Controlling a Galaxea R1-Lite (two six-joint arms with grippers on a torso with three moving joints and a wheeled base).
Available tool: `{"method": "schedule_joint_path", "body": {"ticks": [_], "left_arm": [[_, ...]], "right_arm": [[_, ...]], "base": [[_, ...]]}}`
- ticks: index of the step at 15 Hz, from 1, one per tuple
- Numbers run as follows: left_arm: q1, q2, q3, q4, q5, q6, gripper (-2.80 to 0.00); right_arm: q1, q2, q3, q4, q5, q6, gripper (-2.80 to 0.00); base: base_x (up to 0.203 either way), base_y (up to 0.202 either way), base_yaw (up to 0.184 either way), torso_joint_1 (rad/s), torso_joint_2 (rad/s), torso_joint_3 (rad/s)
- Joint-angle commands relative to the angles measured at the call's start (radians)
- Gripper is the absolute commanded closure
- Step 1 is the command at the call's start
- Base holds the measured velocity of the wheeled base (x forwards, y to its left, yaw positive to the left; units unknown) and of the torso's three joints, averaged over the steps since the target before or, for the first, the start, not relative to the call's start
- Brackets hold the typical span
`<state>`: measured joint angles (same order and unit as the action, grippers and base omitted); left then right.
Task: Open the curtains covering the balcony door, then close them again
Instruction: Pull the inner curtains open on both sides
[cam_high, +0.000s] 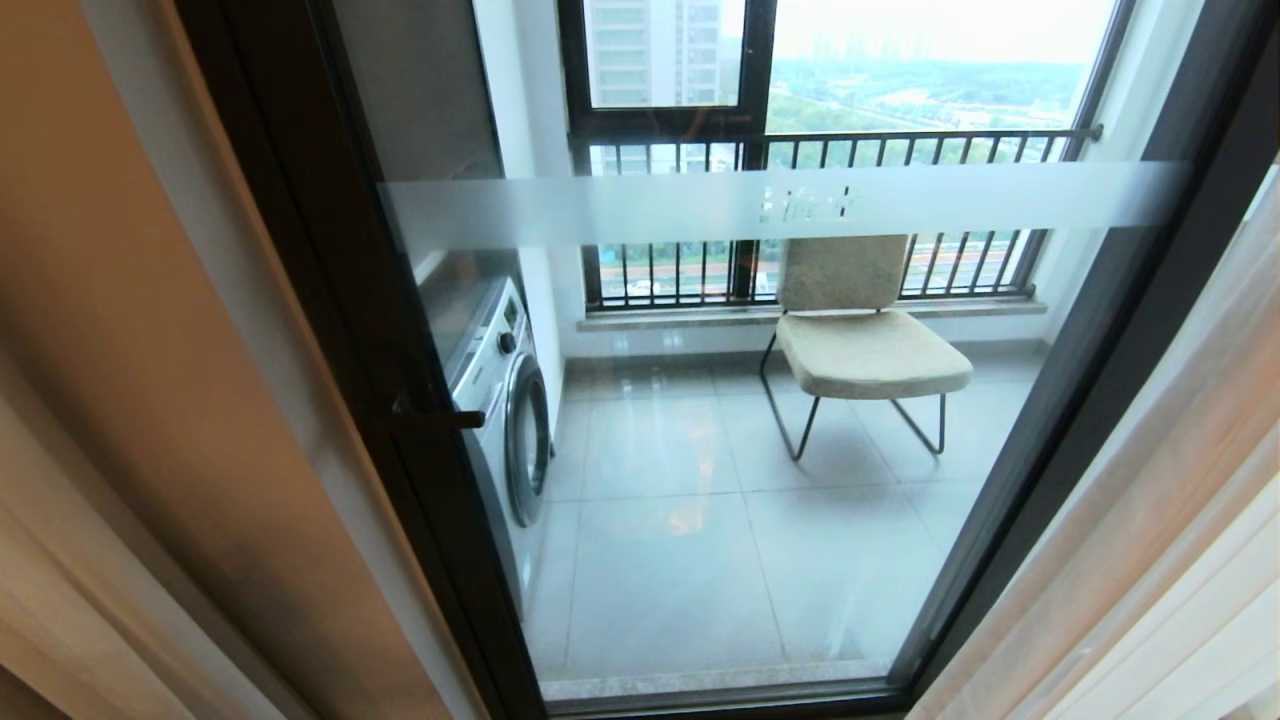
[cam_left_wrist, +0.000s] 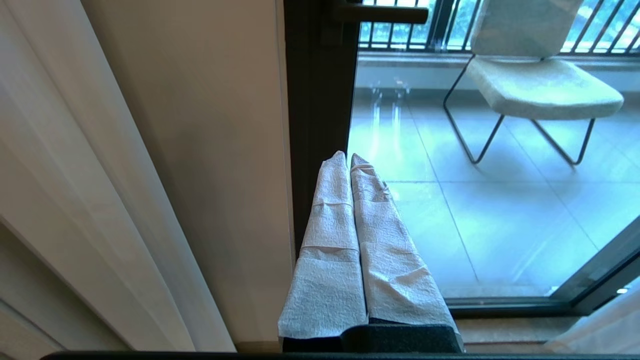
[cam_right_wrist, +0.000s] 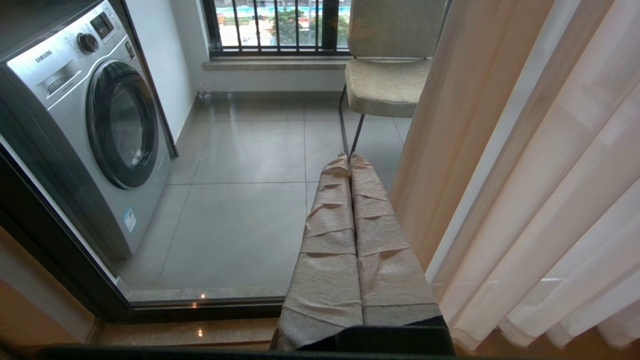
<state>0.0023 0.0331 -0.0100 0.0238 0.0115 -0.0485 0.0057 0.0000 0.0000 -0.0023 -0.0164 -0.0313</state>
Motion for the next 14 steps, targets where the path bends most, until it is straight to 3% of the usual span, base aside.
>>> {"method": "schedule_joint_path", "body": {"ticks": [1,14], "left_arm": [[-0.001,-0.033,-0.002,0.001,-0.001,-0.001,0.00],[-0.001,-0.033,0.003,-0.018,-0.001,0.001,0.00]], "right_arm": [[0.000,0.002,0.000,-0.001,0.000,-0.001,0.00],[0.000,0.002,0.000,-0.001,0.000,-0.001,0.00]], "base": [[0.000,0.000,0.000,0.000,0.00,0.000],[0.000,0.000,0.000,0.000,0.00,0.000]]}}
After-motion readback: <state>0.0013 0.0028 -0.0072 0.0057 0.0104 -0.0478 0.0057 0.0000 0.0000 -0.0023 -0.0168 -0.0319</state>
